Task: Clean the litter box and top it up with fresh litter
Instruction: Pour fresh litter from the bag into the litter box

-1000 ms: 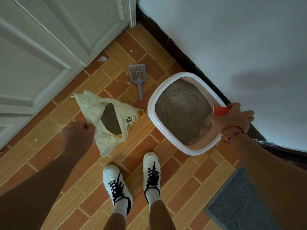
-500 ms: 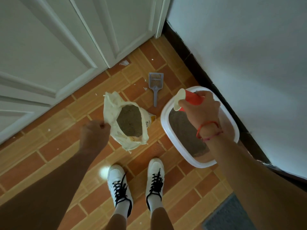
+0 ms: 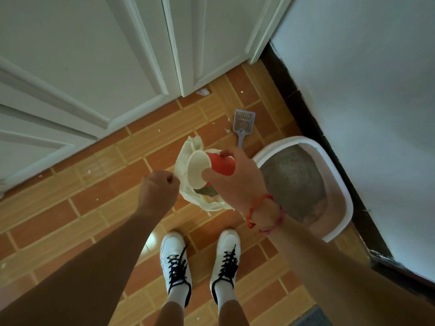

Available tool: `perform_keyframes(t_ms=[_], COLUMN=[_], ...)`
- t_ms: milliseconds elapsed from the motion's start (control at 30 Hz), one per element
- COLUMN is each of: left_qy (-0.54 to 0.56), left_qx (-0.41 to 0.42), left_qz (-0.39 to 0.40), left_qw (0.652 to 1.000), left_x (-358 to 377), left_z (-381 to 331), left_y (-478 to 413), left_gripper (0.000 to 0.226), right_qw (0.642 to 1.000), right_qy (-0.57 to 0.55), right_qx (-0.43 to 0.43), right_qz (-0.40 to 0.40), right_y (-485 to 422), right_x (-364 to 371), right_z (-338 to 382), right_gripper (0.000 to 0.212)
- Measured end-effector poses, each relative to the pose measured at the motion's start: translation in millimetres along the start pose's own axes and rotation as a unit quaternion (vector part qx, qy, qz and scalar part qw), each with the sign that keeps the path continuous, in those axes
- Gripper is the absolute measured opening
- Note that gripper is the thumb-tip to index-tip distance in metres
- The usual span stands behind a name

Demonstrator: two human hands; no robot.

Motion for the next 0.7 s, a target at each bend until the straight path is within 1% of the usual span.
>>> perform_keyframes(t_ms=[67, 133, 167, 367, 567, 700], left_qy=[0.006, 0.001, 0.0, 0.018, 0.049, 0.068], left_qx=[0.0, 0.003, 0.005, 0.01, 0.014, 0.015], left_qz=[0.002, 0.007, 0.009, 0.014, 0.008, 0.015], left_qw=[1.0, 1.0, 1.0, 1.0, 0.999, 0.997], left_x=[0, 0, -1, -3, -4, -3], left_z=[1, 0, -1, 8, 16, 19], left_y=[-1, 0, 0, -3, -4, -3], left_gripper=[0.032, 0.033, 0.032, 0.031, 0.028, 0.027], right_qw=[0.997, 0.993, 0.991, 0.98, 0.95, 0.935], right_qy=[0.075, 0.116, 0.136, 0.197, 0.31, 0.348], right_qx=[-0.015, -0.016, -0.014, 0.014, 0.044, 0.064], right_qz=[-0.005, 0.001, 0.003, 0.03, 0.001, -0.024], right_y=[-8, -12, -15, -49, -85, -99], right_x=[4, 10, 16, 52, 80, 86], right_z=[10, 20, 14, 2, -18, -24], right_gripper=[0.062, 0.061, 0.062, 0.056, 0.066, 0.072])
Point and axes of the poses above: each hand's wrist, its own y-axis away from the middle knuckle, its own x-axis out of the palm, z = x × y, the point moved 8 cm from there along -y, towards the middle knuckle, and after that the axes turned 3 degrees about y, right-handed, at the moved point
